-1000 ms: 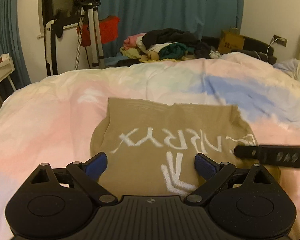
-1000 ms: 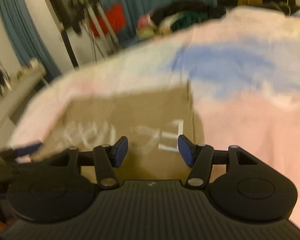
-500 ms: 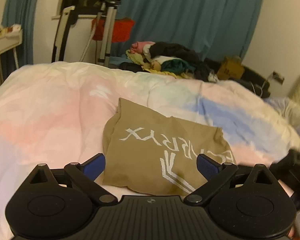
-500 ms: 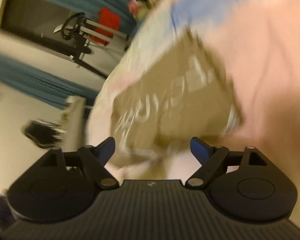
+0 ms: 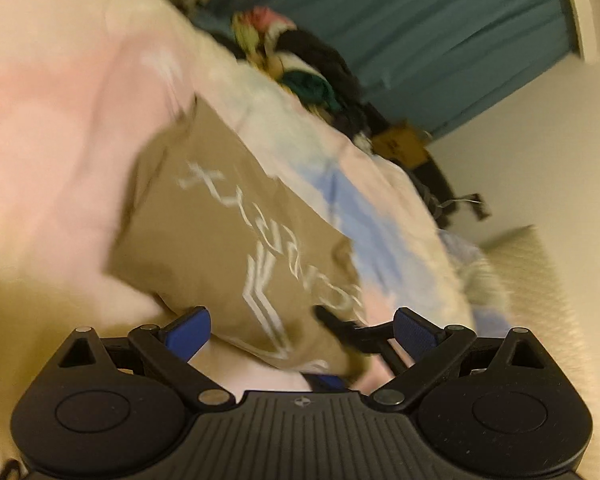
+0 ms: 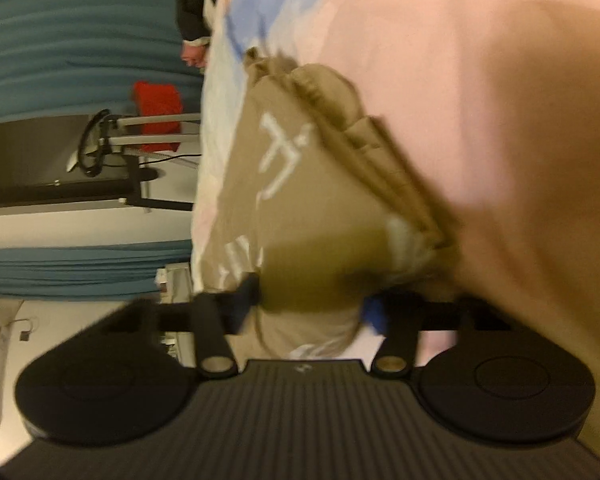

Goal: Fold clothes

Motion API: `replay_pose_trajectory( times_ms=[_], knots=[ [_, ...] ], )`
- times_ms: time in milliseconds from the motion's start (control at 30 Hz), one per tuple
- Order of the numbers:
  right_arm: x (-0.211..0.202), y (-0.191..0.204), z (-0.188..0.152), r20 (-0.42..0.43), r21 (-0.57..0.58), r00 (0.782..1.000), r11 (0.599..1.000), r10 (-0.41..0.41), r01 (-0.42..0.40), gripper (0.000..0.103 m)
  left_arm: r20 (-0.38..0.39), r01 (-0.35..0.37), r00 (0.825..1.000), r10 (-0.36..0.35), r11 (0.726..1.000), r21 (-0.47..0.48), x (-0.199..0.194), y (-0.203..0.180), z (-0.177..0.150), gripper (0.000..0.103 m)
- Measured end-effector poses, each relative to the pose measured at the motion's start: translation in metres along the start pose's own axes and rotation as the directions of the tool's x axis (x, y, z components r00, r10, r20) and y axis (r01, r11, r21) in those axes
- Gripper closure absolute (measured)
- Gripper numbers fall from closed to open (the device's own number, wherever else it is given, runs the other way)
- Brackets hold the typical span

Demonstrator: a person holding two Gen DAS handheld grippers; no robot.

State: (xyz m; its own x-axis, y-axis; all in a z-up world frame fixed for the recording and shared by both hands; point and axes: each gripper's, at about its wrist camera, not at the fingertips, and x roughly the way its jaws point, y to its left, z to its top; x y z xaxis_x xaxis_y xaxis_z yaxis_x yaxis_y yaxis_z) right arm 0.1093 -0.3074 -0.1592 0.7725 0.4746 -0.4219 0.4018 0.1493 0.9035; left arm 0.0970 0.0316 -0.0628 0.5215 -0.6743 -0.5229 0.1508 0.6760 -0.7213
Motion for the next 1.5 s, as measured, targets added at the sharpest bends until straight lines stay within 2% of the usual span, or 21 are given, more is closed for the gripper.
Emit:
replay_pose_trajectory(
  times_ms=[133,267,367,500,667,700,800,900,967,1067,1200,1333,1500],
  knots=[
    [-0.009,0.011,-0.001,0.012,-0.019,0.999,0.999,0.032,-0.032,0.072,-0.076,0.094,0.992,-0.100,0.992,-0.081,0.012,0.008,-0.002,0.004],
    [-0.024,0.031,-0.002,0.036,-0.074,0.994,0.992,0.105,-0.102,0.075,-0.108,0.110,0.987,-0.120,0.989,-0.097,0.020,0.009,-0.007,0.004],
    [-0.032,0.039,-0.001,0.044,-0.092,0.989,0.987,0.138,-0.133,0.075,-0.110,0.069,0.991,-0.079,0.993,-0.095,0.029,0.011,-0.011,0.004],
    [-0.040,0.035,0.000,0.053,-0.080,0.989,0.987,0.140,-0.136,0.076,-0.018,-0.001,1.000,-0.002,0.986,-0.165,0.030,0.028,-0.006,0.007],
    [-0.037,0.036,0.000,0.055,-0.094,0.990,0.988,0.131,-0.125,0.076,0.081,0.051,0.996,-0.025,0.942,-0.333,0.024,0.058,0.002,0.025],
    [-0.037,0.037,0.000,0.055,-0.098,0.990,0.988,0.129,-0.123,0.076,0.089,0.054,0.996,-0.025,0.935,-0.350,0.023,0.062,0.001,0.034],
    [-0.036,0.038,-0.001,0.058,-0.106,0.991,0.988,0.121,-0.114,0.076,0.104,0.055,0.994,-0.018,0.930,-0.364,0.021,0.066,0.000,0.045],
    [-0.040,0.035,-0.004,0.068,-0.106,0.991,0.988,0.116,-0.109,0.076,0.133,0.072,0.991,-0.027,0.937,-0.343,0.015,0.064,0.001,0.053],
    [-0.044,0.035,-0.006,0.075,-0.103,0.990,0.989,0.116,-0.108,0.076,0.144,0.081,0.989,-0.036,0.945,-0.317,0.010,0.059,0.003,0.056],
    [-0.053,0.041,-0.009,0.083,-0.104,0.989,0.988,0.124,-0.115,0.076,0.132,0.092,0.990,-0.052,0.944,-0.318,0.003,0.049,0.003,0.058],
    [-0.071,0.062,-0.003,0.088,-0.120,0.988,0.986,0.128,-0.117,0.076,0.097,0.100,0.993,-0.069,0.928,-0.358,-0.004,0.029,0.016,0.060],
    [-0.092,0.083,0.022,0.127,-0.112,0.981,0.985,0.148,-0.134,0.076,0.051,0.069,0.997,-0.056,0.952,-0.297,0.011,-0.029,0.044,0.060],
    [-0.116,0.112,0.083,0.215,-0.119,0.968,0.987,0.130,-0.106,0.076,-0.030,0.033,0.999,-0.043,0.958,-0.286,0.073,-0.105,0.084,0.062]
  ],
)
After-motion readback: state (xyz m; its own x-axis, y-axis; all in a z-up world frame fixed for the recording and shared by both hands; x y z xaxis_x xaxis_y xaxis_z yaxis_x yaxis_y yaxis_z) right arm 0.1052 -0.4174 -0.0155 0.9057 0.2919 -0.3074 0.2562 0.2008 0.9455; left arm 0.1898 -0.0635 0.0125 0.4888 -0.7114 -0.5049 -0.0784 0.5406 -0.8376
